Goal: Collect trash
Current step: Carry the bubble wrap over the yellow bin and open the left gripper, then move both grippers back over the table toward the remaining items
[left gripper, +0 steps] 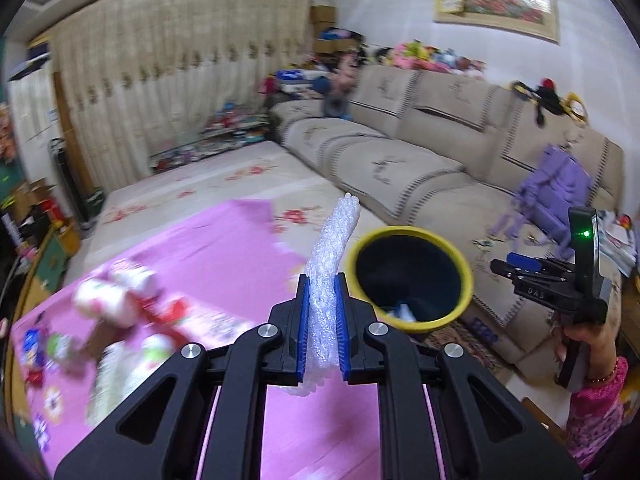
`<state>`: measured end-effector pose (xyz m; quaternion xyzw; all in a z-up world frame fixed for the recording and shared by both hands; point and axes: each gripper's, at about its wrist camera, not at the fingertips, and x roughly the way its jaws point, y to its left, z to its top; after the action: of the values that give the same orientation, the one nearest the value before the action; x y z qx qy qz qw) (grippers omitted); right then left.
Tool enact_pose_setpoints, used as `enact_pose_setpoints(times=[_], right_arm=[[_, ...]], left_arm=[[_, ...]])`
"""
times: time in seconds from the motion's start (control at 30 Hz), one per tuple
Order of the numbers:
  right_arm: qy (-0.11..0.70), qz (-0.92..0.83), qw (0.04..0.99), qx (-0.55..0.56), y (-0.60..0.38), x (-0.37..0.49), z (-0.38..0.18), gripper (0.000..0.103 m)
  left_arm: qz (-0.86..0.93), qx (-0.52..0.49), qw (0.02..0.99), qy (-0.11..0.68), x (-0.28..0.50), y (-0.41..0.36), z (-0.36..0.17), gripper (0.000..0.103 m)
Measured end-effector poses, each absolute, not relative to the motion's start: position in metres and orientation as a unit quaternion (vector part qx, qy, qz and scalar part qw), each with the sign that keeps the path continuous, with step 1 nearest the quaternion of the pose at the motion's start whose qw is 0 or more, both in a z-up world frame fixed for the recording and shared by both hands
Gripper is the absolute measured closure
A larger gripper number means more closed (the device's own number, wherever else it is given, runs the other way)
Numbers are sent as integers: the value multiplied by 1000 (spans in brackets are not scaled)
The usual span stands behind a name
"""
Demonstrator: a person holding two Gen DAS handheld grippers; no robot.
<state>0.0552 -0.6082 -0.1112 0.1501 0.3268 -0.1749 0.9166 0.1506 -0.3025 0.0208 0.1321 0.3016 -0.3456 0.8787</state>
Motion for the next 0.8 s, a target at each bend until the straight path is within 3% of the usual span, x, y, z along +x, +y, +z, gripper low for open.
enact_pose_setpoints(times=[0.6,0.63,0.73,0.8], right_arm=[[325,-239,893,202,-685,5,-137,55],[326,-240,892,203,-687,5,-138,55],[330,-239,889,207,-691,5,-142,55],[332,-238,889,207,-692,6,-144,55]], left_arm=[[-405,180,813,377,205,-515,-71,89],[-403,181,813,379,208,-518,-75,84],[-395,182,811,391,216,-528,-87,56],[-390,183,813,392,220,-532,-91,52]])
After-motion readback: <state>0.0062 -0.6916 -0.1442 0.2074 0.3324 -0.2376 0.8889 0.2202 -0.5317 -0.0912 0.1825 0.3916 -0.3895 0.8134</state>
